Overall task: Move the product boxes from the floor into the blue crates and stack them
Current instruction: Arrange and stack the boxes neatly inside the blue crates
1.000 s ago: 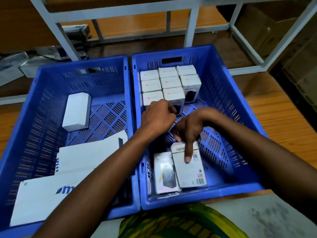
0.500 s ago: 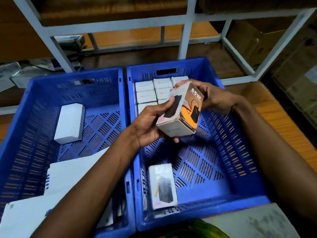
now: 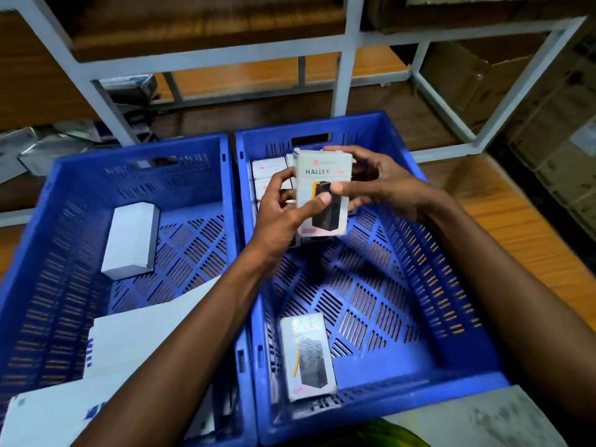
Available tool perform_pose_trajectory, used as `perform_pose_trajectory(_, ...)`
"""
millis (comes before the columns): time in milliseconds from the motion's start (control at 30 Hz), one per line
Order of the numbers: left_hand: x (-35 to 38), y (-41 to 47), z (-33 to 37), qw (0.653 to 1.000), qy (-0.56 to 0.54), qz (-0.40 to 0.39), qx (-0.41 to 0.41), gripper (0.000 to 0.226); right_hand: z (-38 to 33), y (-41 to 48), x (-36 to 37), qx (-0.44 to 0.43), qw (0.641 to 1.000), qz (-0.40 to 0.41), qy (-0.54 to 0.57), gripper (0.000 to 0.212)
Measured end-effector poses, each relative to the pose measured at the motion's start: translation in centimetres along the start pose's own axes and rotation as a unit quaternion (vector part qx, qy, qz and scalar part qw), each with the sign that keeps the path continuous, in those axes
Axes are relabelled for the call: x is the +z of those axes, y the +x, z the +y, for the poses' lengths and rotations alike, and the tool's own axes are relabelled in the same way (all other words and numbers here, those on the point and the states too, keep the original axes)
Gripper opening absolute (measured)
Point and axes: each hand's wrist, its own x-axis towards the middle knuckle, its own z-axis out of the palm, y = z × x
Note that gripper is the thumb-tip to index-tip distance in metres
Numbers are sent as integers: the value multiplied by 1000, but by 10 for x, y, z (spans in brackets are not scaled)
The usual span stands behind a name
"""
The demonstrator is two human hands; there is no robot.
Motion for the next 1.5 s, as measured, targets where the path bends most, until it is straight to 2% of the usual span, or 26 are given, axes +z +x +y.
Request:
perform_pose_trajectory(67,2,-1,-3,999,50,-7,17,77,-6,-4,2,-38,998,26,-44,74)
perform_pose_trajectory(200,5,2,-12,975,205,1,80,78,-28,-17,-8,-96,975,74,-187,76)
perform_pose_trajectory(300,9,1,-16,974,212,-58,57,85,-43,-26,-14,-103,904,118,-397,82)
perform_pose_trajectory(367,12,0,-17,974,206,-91,33,93,-46,-30,-14,-87,872,124,-466,85)
perform_pose_trajectory(467,13,-1,-15,970,207,-125,4,99,-40,-26,-16,-66,857,128,-495,86)
perform_pose_trajectory(600,14,-2,-10,955,246,-166,-6,96,-16,-8,-26,-33,834,119,-537,86)
perform_pose_trajectory(900,14,-2,-10,908,343,-239,2,88,41,17,-12,11,826,151,-544,76)
perform_pose_trajectory(1000,14,-2,-9,888,394,-237,1,84,56,22,-2,31,818,162,-551,74)
perform_pose_trajectory(1100,12,0,-15,848,481,-223,-2,67,63,22,-1,45,821,187,-537,74)
perform_pose_trajectory(1233,9,-1,-20,769,574,-275,-60,55,66,14,0,27,812,203,-546,66)
perform_pose_trajectory(1333,9,-9,-19,721,609,-310,-111,50,50,11,4,70,779,189,-593,90)
perform_pose_trajectory(1400,8,-12,-20,698,645,-290,-114,36,30,10,7,111,778,183,-591,106)
perform_pose_trajectory(1433,7,-14,-18,697,660,-260,-106,25,22,8,9,130,777,163,-594,108)
perform_pose_trajectory(1500,5,-13,-15,718,664,-188,-87,14,7,1,18,160,770,67,-614,95)
